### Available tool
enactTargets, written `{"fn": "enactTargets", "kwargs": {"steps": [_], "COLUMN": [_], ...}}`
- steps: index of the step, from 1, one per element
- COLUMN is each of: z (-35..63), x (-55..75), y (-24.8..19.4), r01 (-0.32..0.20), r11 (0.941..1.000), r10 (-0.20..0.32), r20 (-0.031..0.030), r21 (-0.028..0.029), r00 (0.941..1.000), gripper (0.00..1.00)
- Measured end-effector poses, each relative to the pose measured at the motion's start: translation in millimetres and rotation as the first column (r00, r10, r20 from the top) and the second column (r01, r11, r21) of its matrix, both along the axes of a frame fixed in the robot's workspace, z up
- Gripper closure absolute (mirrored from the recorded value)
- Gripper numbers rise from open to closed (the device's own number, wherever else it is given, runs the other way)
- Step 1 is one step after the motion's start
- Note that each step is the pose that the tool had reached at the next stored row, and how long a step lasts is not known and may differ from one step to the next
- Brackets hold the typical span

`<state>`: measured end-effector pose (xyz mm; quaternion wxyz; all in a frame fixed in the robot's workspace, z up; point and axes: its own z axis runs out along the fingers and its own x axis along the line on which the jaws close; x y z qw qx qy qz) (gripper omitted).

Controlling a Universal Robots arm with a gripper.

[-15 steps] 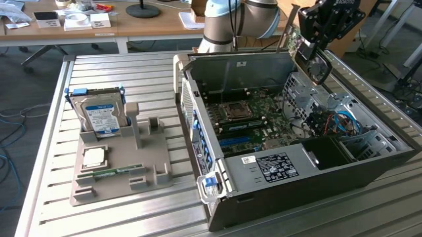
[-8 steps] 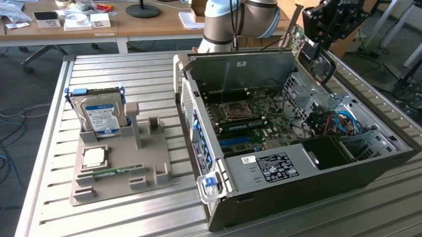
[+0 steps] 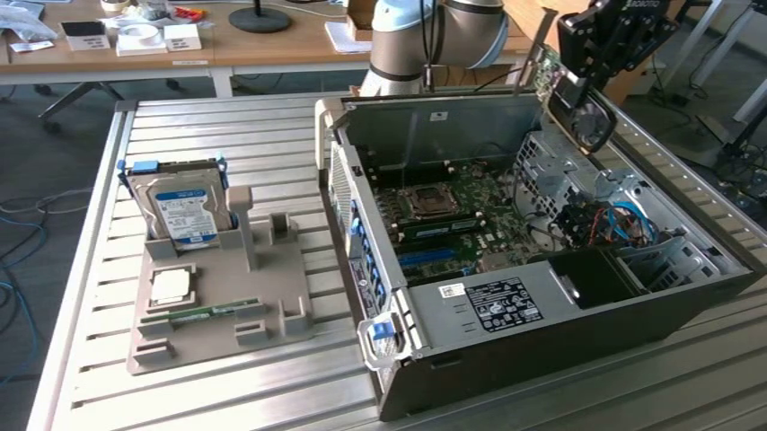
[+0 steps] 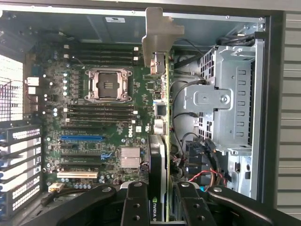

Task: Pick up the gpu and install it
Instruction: 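Pick up the gpu and move the gpu toward the slot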

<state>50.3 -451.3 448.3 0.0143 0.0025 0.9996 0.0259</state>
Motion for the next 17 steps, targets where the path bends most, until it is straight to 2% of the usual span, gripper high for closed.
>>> {"fn": "enactTargets", "kwargs": {"steps": [10,17], "z": [0.0,0.0], "x": [10.8,11.2], "y": [0.0,0.0], "r01": [0.000,0.000], "r11": [1.0000,1.0000], "r10": [0.000,0.000], "r20": [0.0000,0.0000], "r21": [0.0000,0.0000], "r00": [1.0000,1.0000], "gripper": [0.73,0.73]}}
